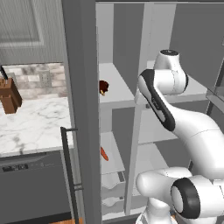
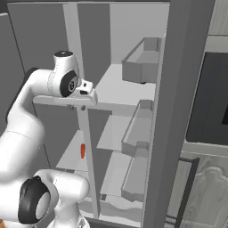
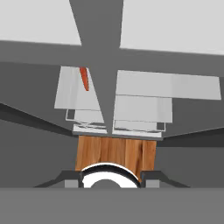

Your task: Pick up the frozen steak from the freezer, place it on any shelf in the fridge, and close the fridge and freezer doors when done.

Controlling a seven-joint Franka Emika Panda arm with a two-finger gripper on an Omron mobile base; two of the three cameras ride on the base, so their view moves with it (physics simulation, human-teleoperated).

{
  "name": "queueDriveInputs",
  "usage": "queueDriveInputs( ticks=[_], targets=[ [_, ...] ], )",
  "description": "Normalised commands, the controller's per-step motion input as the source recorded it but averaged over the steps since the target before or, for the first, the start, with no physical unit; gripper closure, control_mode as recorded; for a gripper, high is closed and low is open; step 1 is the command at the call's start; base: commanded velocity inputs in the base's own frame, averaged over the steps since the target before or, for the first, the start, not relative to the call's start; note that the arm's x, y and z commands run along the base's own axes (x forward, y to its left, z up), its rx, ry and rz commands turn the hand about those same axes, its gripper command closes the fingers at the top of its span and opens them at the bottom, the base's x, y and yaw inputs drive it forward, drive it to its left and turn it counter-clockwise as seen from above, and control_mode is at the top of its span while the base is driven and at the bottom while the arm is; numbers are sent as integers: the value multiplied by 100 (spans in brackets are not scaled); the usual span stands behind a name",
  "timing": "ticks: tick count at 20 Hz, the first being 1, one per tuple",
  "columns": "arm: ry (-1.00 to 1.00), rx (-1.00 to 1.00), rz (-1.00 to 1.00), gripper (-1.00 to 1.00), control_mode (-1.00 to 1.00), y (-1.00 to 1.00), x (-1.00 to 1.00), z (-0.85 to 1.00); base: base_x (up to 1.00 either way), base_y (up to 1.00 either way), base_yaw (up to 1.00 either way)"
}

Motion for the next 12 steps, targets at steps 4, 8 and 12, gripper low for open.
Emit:
queueDriveInputs(
  ticks=[4, 8, 12],
  targets=[
    [-4, 2, 1, -100, -100, 4, -24, 0, 0, 0, 0],
    [-38, 8, 3, -100, -100, 16, -73, 2, 0, 0, 0],
    [-46, 7, 1, -100, -100, 24, -67, 31, 0, 0, 0]
  ],
)
